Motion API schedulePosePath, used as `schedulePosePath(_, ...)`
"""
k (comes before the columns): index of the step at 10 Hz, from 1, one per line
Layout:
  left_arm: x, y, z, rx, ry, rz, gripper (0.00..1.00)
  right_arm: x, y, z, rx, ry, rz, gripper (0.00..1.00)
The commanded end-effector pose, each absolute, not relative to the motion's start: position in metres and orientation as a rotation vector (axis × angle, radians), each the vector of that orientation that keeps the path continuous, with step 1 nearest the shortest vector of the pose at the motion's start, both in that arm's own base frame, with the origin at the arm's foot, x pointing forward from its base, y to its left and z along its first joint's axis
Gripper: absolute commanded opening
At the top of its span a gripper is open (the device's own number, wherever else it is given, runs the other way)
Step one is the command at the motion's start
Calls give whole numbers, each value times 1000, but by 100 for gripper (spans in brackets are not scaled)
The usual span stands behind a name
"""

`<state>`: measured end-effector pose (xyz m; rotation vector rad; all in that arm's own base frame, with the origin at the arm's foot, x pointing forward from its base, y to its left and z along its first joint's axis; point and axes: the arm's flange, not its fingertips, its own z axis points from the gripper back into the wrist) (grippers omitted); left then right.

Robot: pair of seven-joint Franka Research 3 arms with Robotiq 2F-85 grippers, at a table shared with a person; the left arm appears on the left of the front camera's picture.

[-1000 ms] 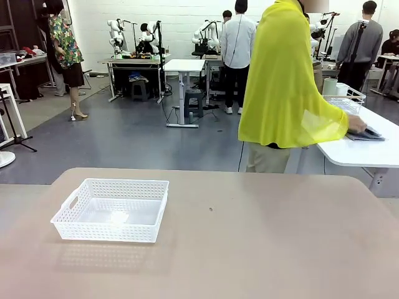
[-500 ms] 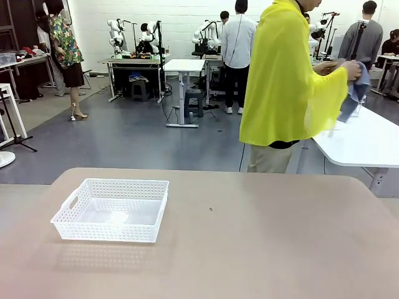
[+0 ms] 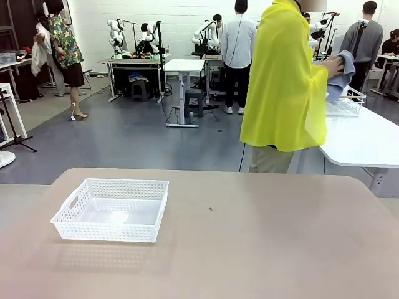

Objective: Clean and organize the cups into the basket.
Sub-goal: Pick up the Organizing basket and move it to the center of the table, then pick up the Reusable plastic cup from the right side of the table and place it inside the Organizing basket.

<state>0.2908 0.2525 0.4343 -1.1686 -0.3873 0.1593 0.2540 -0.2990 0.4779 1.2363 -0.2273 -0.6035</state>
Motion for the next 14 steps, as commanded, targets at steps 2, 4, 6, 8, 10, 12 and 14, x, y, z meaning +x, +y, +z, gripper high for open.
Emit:
schedulePosePath(2,289,253,434,-1182,-394,165,100,249,-304,477,1291,-259,-604,100)
schedulePosePath(4,289,253,434,-1182,-394,165,100,249,-304,477,1291,-259,-604,100)
schedulePosePath(6,289,253,434,-1182,-394,165,100,249,-304,477,1291,-259,-604,100)
schedulePosePath(8,289,253,434,-1182,-394,165,100,249,-304,477,1291,-259,-604,100)
schedulePosePath(10,289,253,434,-1182,-394,165,100,249,-304,477,1291,-259,-604,100)
schedulePosePath(12,289,253,434,-1182,-394,165,100,249,-304,477,1291,-259,-604,100)
schedulePosePath(14,289,253,434,-1182,-394,165,100,249,-304,477,1291,-259,-604,100)
